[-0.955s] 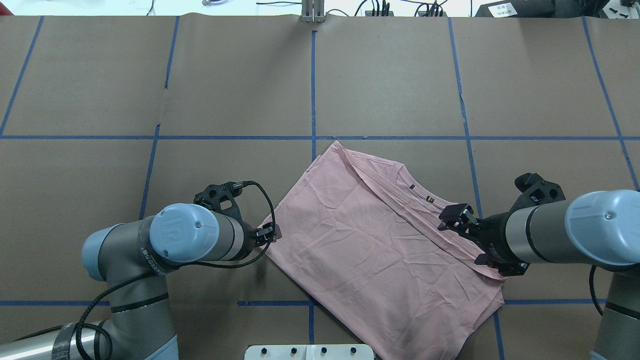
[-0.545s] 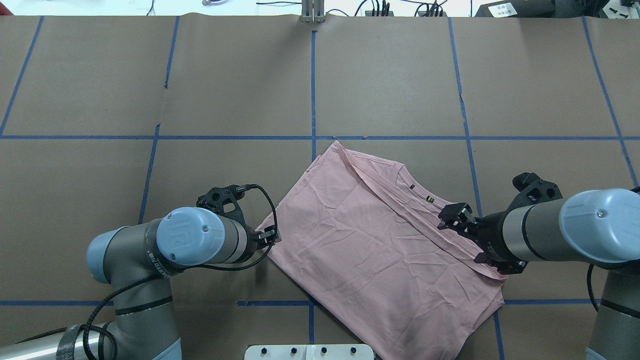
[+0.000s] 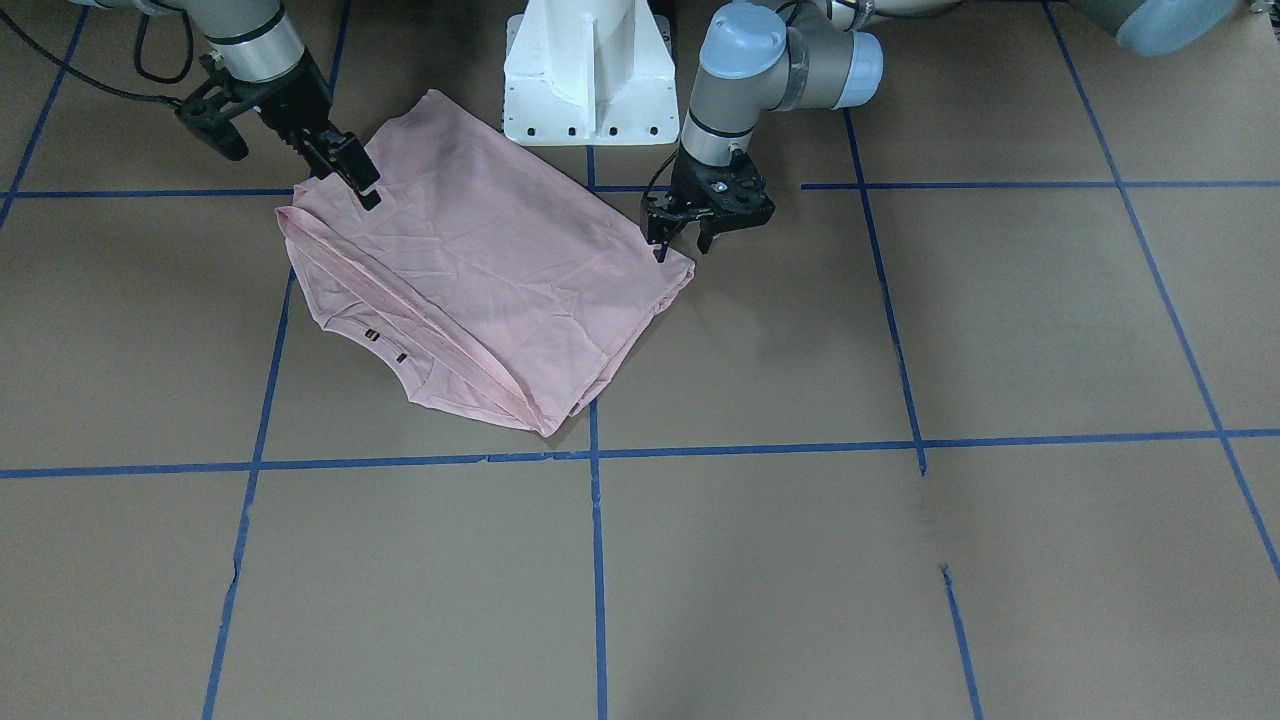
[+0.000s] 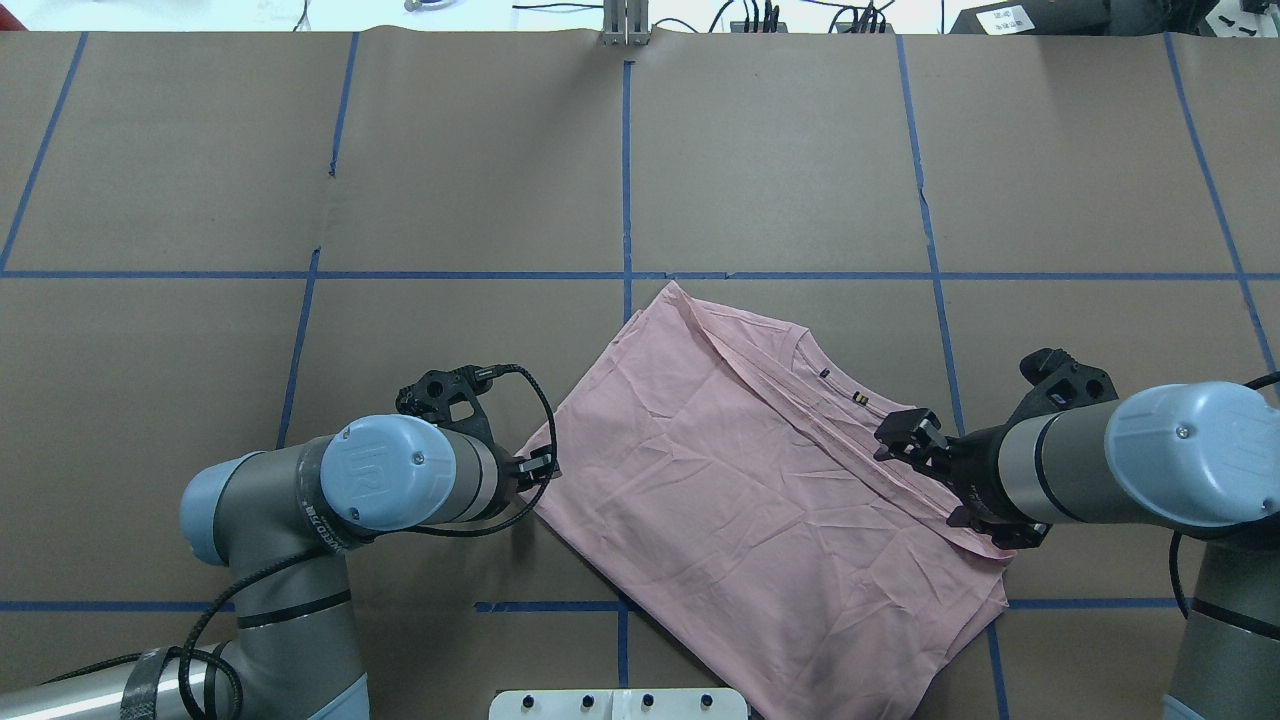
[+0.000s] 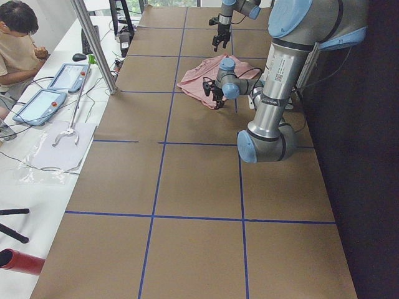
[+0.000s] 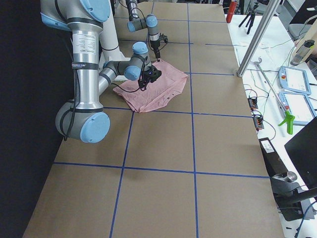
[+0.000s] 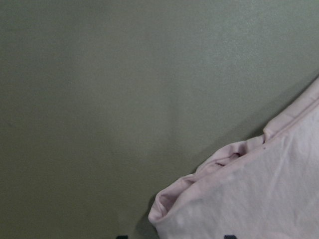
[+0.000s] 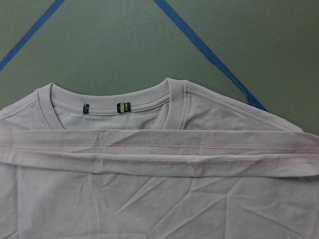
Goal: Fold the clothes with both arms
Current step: 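Hold both grippers at the folded shirt's edges, then drag the pink shirt square with the left gripper while the right gripper withdraws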
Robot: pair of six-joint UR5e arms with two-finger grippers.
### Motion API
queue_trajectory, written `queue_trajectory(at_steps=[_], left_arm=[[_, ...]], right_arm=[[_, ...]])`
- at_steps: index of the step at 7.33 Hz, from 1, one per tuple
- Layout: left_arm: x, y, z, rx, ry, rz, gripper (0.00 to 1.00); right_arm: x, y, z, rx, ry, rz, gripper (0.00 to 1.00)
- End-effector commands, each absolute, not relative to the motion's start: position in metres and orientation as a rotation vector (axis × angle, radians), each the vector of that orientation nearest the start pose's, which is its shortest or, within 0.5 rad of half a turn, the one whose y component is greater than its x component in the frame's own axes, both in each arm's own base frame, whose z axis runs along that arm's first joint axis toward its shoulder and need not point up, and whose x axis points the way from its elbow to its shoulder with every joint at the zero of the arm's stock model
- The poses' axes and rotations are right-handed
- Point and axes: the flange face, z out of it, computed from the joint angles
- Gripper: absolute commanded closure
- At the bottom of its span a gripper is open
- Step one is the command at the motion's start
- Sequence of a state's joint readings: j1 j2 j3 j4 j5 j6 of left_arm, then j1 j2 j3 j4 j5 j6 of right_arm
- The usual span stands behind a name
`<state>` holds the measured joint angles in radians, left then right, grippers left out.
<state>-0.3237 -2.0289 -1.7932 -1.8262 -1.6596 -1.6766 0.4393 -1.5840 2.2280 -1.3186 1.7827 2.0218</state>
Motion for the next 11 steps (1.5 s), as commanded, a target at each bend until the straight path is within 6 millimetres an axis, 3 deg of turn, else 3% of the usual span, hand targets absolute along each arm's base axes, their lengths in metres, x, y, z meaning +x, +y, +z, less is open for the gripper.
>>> queue_trajectory(at_steps=[1,2,3,4,5,7,8,10,11], left_arm=[[0.563,-0.320,0.281,0.021,0.932,-0.359,0.41],[0.564,-0.321,0.283,0.021,0.927,-0.359,0.45],[0.564,-0.321,0.283,0.020,0.925,-0.359,0.56],[0.564,-0.322,0.283,0.021,0.925,-0.361,0.84],[0.563,-0.322,0.282,0.021,0.929,-0.361,1.00],[0.561,-0.326,0.269,0.026,0.950,-0.365,1.00],[0.547,-0.346,0.270,0.044,0.947,-0.393,1.00],[0.501,-0.427,0.283,0.196,0.897,-0.347,1.00],[0.478,-0.479,0.273,0.252,0.895,-0.394,1.00]], right_arm=[[-0.357,-0.291,0.335,-0.208,-0.913,0.730,0.00],[-0.358,-0.290,0.335,-0.209,-0.914,0.728,0.00],[-0.360,-0.289,0.333,-0.210,-0.916,0.724,0.00],[-0.360,-0.289,0.333,-0.210,-0.916,0.724,0.00],[-0.360,-0.289,0.333,-0.210,-0.916,0.724,0.00],[-0.360,-0.289,0.333,-0.211,-0.916,0.723,0.00],[-0.361,-0.290,0.334,-0.211,-0.913,0.724,0.00],[-0.361,-0.290,0.334,-0.210,-0.913,0.722,0.00],[-0.361,-0.291,0.334,-0.209,-0.915,0.725,0.00]])
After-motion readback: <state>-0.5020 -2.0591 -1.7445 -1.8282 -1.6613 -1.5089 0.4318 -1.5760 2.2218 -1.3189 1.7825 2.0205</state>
